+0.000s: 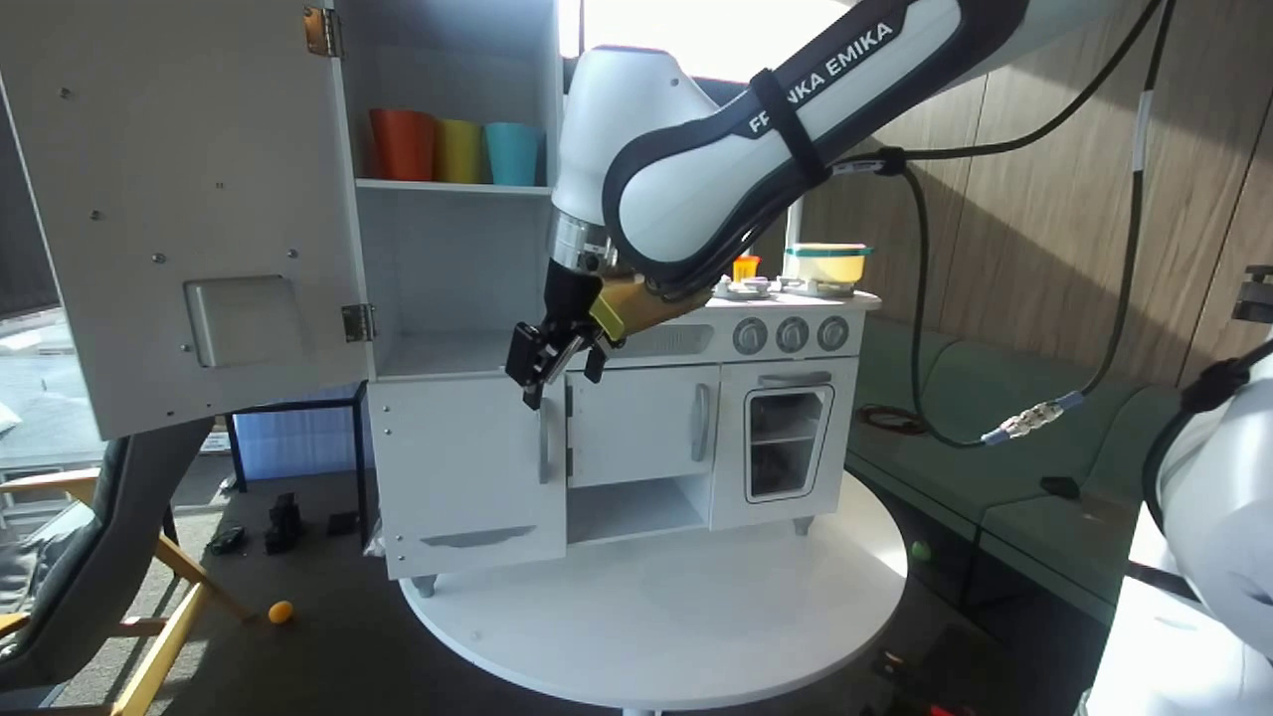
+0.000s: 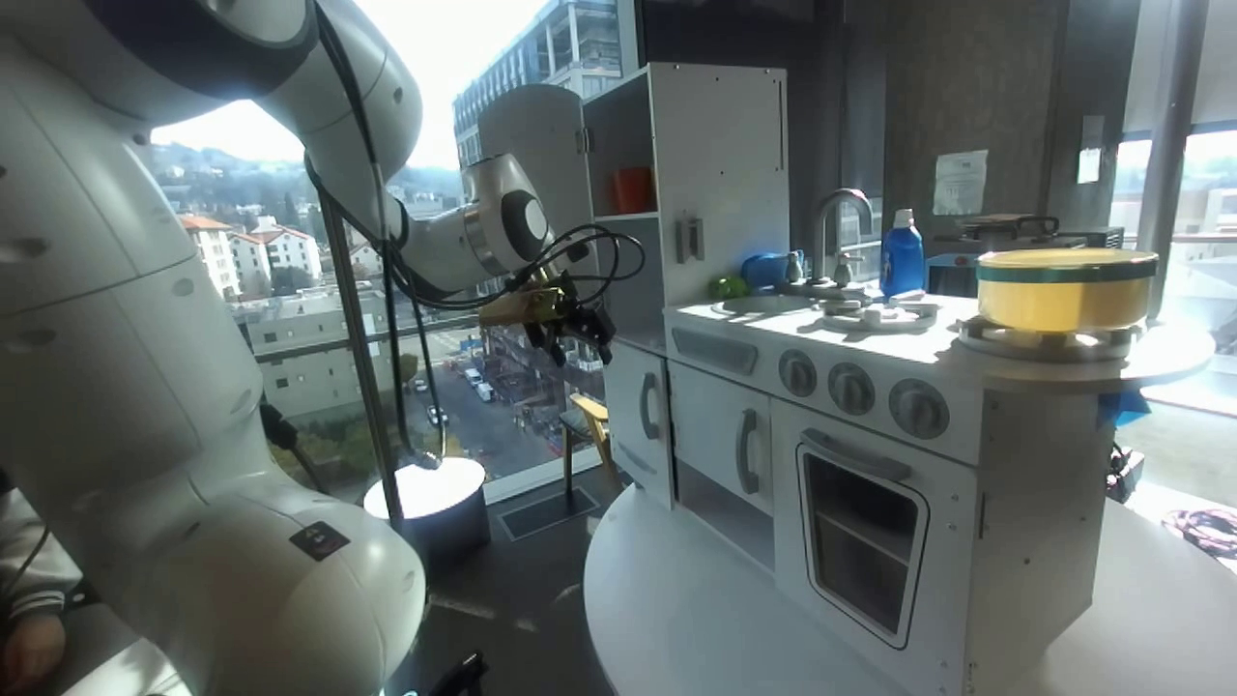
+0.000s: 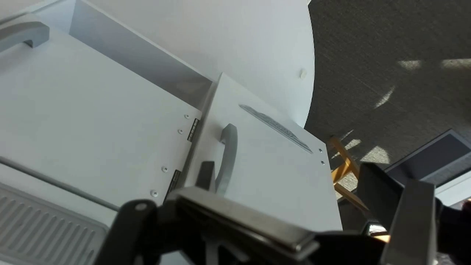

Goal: Open all the kitchen cabinet doors, beginning with the left upper and ending with the right lower door

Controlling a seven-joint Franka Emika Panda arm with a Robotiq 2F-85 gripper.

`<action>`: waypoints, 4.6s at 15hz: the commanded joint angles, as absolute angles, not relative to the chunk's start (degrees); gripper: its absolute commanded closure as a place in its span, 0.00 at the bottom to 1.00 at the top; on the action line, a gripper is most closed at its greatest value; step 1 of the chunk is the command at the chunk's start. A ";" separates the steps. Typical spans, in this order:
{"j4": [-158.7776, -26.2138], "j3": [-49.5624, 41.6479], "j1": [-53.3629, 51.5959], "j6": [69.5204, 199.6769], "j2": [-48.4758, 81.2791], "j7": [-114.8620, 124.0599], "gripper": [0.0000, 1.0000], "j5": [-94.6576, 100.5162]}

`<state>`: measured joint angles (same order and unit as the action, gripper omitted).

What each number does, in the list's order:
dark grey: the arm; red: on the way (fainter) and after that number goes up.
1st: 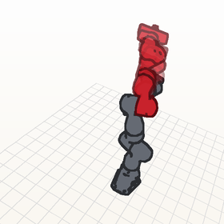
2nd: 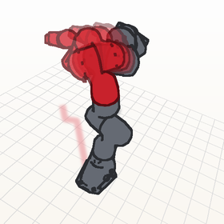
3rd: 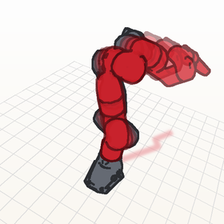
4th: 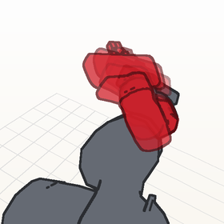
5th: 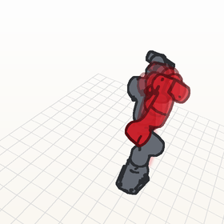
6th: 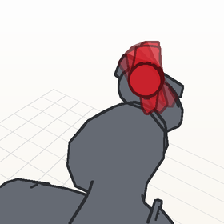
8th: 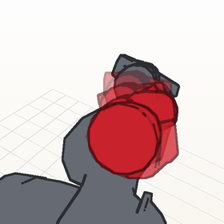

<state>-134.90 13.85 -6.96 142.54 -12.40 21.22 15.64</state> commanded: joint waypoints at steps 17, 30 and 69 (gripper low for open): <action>-124.15 14.12 -3.64 150.81 7.04 38.49 0.00 34.18; -121.39 13.86 -4.55 153.09 11.20 41.81 0.00 40.46; -157.36 1.80 9.10 170.41 -16.62 8.97 0.00 24.56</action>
